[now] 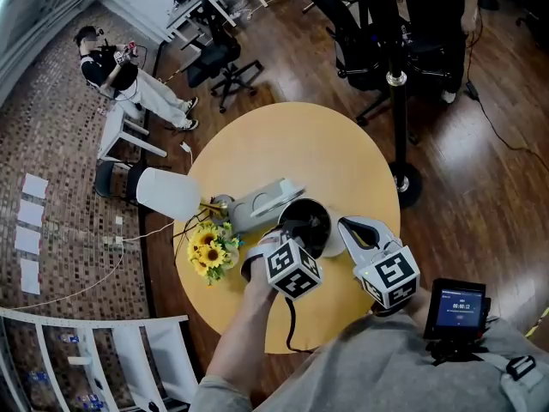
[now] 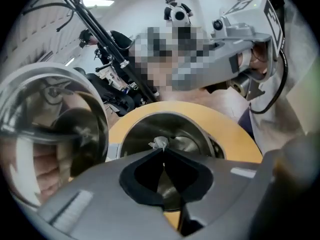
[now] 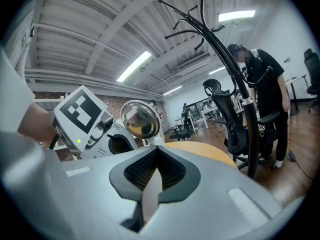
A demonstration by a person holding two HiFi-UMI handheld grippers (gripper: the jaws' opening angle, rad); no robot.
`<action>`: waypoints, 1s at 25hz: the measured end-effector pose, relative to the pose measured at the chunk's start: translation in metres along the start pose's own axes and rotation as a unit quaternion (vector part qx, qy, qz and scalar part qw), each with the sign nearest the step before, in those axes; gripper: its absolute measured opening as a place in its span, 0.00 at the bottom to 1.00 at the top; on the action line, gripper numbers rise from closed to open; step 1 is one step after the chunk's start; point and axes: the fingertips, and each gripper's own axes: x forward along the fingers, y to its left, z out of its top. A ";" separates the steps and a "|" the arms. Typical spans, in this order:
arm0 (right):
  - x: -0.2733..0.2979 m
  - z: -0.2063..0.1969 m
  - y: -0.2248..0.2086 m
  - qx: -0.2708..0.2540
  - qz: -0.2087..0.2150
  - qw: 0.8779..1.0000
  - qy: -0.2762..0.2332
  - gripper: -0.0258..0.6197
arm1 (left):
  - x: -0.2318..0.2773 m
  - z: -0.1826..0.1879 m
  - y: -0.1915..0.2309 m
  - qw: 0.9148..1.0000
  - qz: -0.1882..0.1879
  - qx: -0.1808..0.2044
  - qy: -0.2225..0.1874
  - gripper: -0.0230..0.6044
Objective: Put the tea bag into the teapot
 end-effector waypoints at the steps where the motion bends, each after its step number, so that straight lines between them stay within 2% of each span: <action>1: 0.000 0.000 0.000 0.001 0.000 1.000 0.000 0.05 | 0.001 -0.002 -0.001 1.000 -0.006 0.017 0.012 0.06; 5: 0.000 0.000 0.000 0.005 -0.001 1.000 0.003 0.05 | 0.006 -0.006 -0.005 0.996 -0.039 0.066 0.047 0.06; 11: 0.000 0.001 -0.001 0.009 -0.005 1.000 0.004 0.05 | 0.011 -0.009 -0.012 0.988 -0.074 0.113 0.074 0.06; 25: 0.001 -0.001 -0.004 0.010 -0.010 1.000 0.009 0.05 | 0.021 -0.011 -0.014 0.985 -0.090 0.125 0.082 0.06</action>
